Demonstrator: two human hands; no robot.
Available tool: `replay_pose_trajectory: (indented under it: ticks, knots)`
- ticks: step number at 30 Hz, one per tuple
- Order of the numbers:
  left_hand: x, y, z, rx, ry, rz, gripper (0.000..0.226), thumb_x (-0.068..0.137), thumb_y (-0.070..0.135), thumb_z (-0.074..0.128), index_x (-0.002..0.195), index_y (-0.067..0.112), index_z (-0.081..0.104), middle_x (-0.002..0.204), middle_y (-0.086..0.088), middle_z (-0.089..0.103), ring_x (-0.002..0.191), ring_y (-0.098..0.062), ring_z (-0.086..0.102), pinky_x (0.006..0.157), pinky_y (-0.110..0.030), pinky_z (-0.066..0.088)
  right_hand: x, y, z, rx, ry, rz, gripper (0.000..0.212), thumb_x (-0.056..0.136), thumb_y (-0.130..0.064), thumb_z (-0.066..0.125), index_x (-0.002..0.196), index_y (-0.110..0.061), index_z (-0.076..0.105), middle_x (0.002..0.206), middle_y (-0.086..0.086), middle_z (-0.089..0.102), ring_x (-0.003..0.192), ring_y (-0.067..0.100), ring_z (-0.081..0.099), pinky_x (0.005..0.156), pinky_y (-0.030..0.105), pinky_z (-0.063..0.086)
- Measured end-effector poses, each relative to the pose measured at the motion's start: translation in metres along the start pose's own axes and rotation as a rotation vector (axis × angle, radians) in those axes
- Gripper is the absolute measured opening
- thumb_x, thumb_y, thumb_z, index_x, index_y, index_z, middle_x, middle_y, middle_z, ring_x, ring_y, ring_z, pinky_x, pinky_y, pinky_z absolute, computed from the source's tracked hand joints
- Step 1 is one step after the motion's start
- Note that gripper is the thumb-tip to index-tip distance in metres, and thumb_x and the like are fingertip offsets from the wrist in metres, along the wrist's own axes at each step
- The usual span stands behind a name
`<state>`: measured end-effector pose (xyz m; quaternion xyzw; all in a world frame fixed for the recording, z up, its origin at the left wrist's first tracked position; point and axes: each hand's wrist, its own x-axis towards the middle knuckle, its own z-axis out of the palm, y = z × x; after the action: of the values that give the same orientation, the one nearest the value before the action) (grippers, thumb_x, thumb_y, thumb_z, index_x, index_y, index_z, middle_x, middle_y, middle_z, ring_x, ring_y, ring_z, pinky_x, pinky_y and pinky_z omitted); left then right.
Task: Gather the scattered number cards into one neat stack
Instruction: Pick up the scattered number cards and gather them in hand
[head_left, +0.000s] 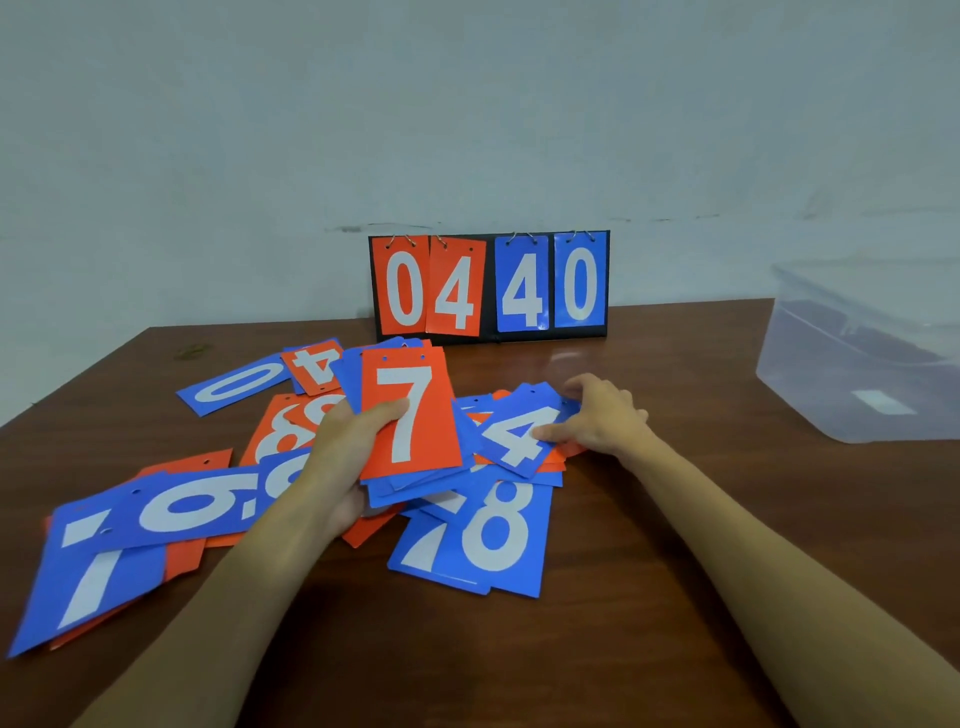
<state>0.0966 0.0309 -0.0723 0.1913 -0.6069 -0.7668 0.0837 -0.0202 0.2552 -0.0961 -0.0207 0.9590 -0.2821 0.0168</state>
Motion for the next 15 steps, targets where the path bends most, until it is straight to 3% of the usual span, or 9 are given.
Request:
replay_pose_trajectory:
  ticks: [2, 4, 7, 9, 11, 15]
  knots:
    - [0.001, -0.001, 0.001, 0.006, 0.012, 0.006, 0.041, 0.086, 0.022, 0.069, 0.125, 0.021, 0.056, 0.105, -0.009, 0.071, 0.084, -0.027, 0.071, 0.057, -0.036, 0.057, 0.000, 0.004, -0.005, 0.078, 0.002, 0.018, 0.073, 0.067, -0.042, 0.082, 0.130, -0.025, 0.048, 0.136, 0.001, 0.050, 0.130, 0.026, 0.040, 0.106, 0.044, 0.033]
    - [0.001, -0.003, 0.003, 0.017, 0.019, 0.014, 0.040, 0.087, 0.022, 0.068, 0.125, 0.022, 0.055, 0.105, -0.008, 0.070, 0.086, -0.026, 0.070, 0.063, -0.039, 0.058, 0.000, 0.011, -0.007, 0.197, 0.129, 0.002, 0.049, 0.076, -0.028, 0.078, 0.120, -0.024, 0.056, 0.129, 0.000, 0.056, 0.122, 0.021, 0.048, 0.103, 0.043, 0.038]
    - [0.002, -0.005, 0.003, 0.046, 0.032, 0.047, 0.035, 0.089, 0.022, 0.066, 0.122, 0.023, 0.055, 0.105, -0.007, 0.070, 0.088, -0.026, 0.069, 0.070, -0.042, 0.058, -0.005, 0.014, -0.016, 0.665, 0.235, -0.010, 0.009, 0.090, -0.011, 0.061, 0.095, -0.019, 0.063, 0.112, 0.004, 0.066, 0.102, 0.017, 0.062, 0.082, 0.036, 0.054]
    - [0.004, -0.003, 0.001, 0.125, 0.032, 0.087, 0.036, 0.090, 0.023, 0.065, 0.124, 0.022, 0.055, 0.108, -0.007, 0.069, 0.090, -0.026, 0.069, 0.078, -0.045, 0.057, -0.010, 0.011, -0.025, 1.009, 0.201, -0.004, 0.012, 0.094, -0.005, 0.053, 0.096, -0.013, 0.062, 0.103, 0.009, 0.068, 0.089, 0.018, 0.066, 0.070, 0.031, 0.054]
    - [0.003, -0.001, -0.001, 0.163, 0.028, 0.098, 0.037, 0.090, 0.024, 0.064, 0.126, 0.022, 0.054, 0.109, -0.007, 0.069, 0.090, -0.026, 0.069, 0.081, -0.046, 0.057, -0.018, 0.009, -0.032, 1.180, 0.117, -0.060, 0.012, 0.095, -0.006, 0.051, 0.101, -0.011, 0.061, 0.101, 0.009, 0.069, 0.086, 0.016, 0.067, 0.069, 0.027, 0.052]
    - [-0.002, 0.000, 0.002, 0.173, -0.017, 0.062, 0.037, 0.090, 0.025, 0.064, 0.126, 0.021, 0.055, 0.104, -0.007, 0.070, 0.088, -0.027, 0.070, 0.076, -0.044, 0.058, -0.035, -0.001, -0.028, 1.087, -0.132, -0.195, 0.010, 0.094, -0.012, 0.055, 0.102, -0.011, 0.061, 0.099, 0.007, 0.070, 0.089, 0.015, 0.070, 0.067, 0.022, 0.055]
